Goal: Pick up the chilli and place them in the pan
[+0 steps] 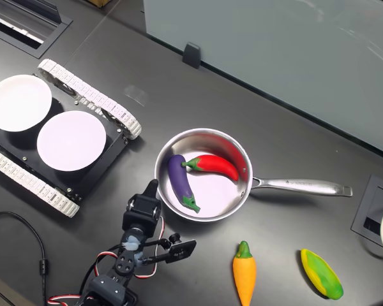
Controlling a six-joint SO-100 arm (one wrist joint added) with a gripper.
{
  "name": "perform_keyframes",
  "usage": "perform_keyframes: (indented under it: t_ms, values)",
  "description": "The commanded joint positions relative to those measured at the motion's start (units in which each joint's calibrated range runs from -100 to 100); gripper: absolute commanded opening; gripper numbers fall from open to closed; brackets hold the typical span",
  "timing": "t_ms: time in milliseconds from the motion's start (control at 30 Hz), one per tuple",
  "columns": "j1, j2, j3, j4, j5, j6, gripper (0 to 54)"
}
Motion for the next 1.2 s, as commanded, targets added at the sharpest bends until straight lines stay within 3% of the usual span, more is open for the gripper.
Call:
perform_keyframes:
  t_ms: [0,200,433,600,1167]
  values:
    - [1.7,-1.8,-0.8,2.4,0.7,0.7,0.0]
    - [1.5,-1.8,-1.0,9.9,1.2,3.5,0.0]
    - [1.5,-1.8,2.8,13.2,1.1,5.7,0.0]
    - [1.3,-1.8,6.0,13.1,1.2,7.6,0.0]
    - [2.5,-1.8,8.1,12.9,0.1,8.1,0.0]
